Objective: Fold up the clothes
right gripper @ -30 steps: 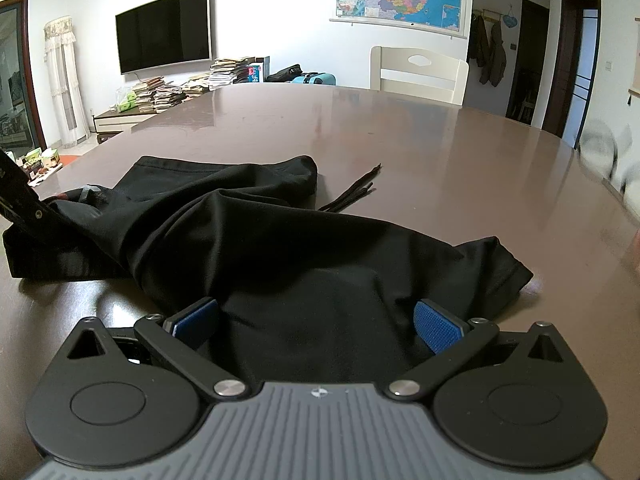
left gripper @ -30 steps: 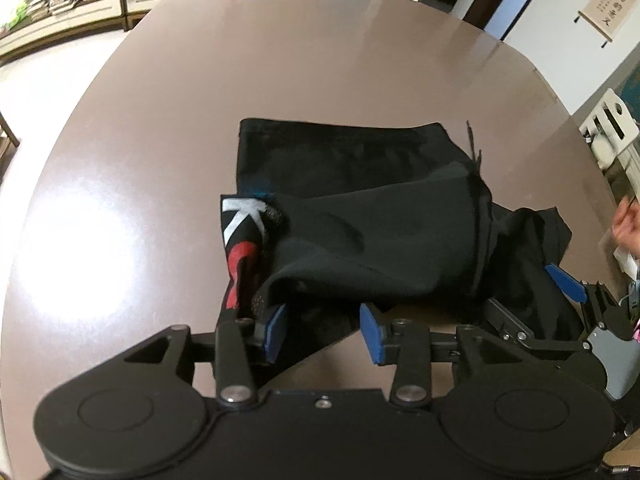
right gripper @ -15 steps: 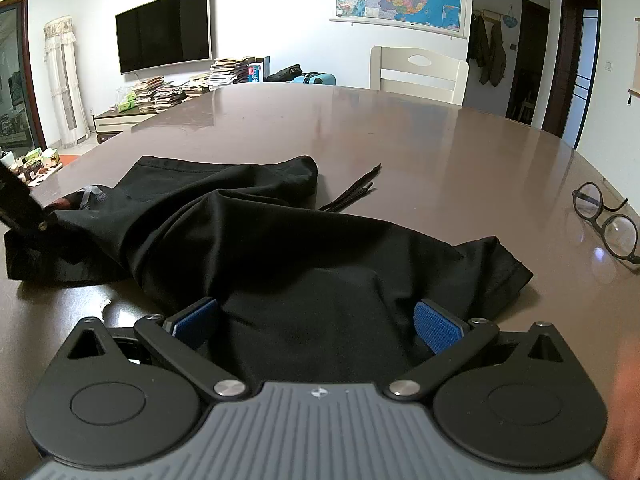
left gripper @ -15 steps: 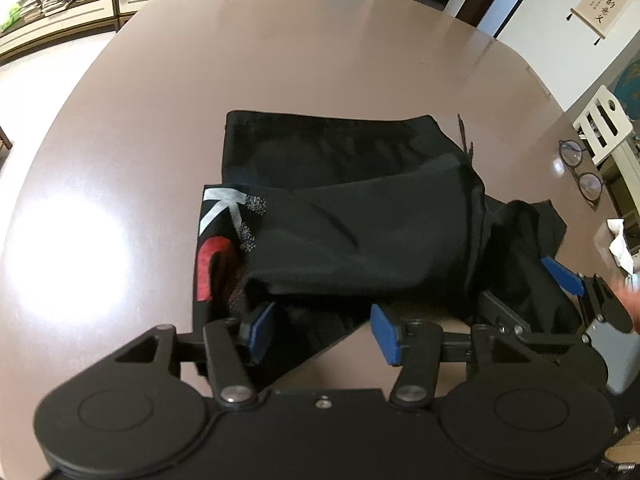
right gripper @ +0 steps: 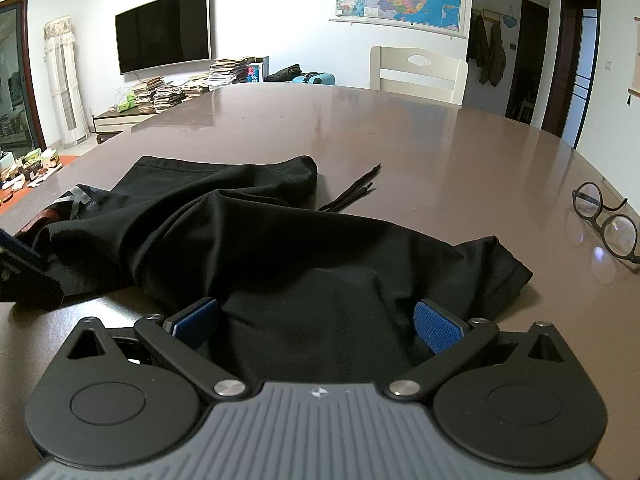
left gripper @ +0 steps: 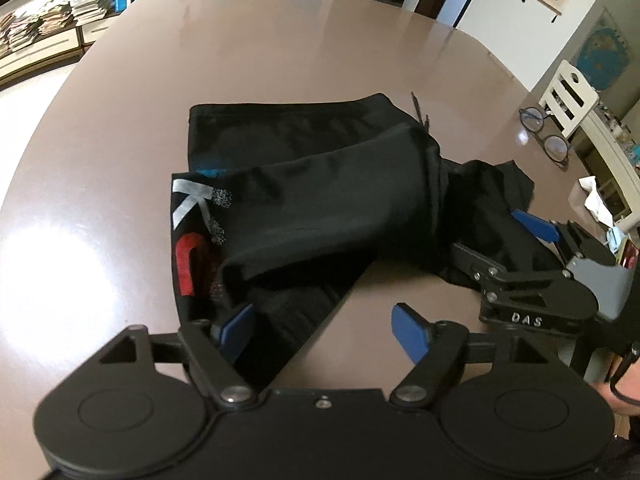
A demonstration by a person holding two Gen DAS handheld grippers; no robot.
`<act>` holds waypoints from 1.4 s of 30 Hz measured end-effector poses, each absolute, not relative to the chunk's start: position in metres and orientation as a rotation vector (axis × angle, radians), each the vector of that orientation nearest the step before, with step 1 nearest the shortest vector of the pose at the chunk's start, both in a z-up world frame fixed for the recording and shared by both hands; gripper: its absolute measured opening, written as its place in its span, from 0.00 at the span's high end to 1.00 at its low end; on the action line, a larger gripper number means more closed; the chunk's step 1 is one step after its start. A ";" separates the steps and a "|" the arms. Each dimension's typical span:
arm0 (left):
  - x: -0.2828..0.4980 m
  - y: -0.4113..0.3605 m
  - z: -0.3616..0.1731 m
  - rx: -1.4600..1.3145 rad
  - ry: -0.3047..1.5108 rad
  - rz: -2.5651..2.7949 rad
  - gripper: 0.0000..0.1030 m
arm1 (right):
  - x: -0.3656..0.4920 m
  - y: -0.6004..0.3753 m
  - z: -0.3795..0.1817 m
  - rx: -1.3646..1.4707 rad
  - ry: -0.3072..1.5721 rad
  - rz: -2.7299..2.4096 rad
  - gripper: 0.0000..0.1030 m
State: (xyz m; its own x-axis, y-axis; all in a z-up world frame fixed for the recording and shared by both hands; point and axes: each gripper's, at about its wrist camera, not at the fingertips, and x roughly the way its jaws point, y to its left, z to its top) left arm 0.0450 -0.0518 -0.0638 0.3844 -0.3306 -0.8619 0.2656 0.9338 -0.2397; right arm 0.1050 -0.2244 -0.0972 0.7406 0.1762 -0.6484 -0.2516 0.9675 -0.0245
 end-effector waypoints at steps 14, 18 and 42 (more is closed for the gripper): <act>0.043 -0.053 -0.069 -0.048 1.063 -0.351 0.37 | 0.132 -0.217 -0.082 -0.134 0.892 0.214 0.00; 0.048 -0.047 -0.068 -0.075 1.059 -0.331 0.55 | 0.131 -0.218 -0.075 -0.134 0.940 0.194 0.00; 0.029 0.011 -0.039 -0.196 1.040 -0.274 0.78 | 0.109 -0.348 -0.033 0.345 0.892 0.058 0.24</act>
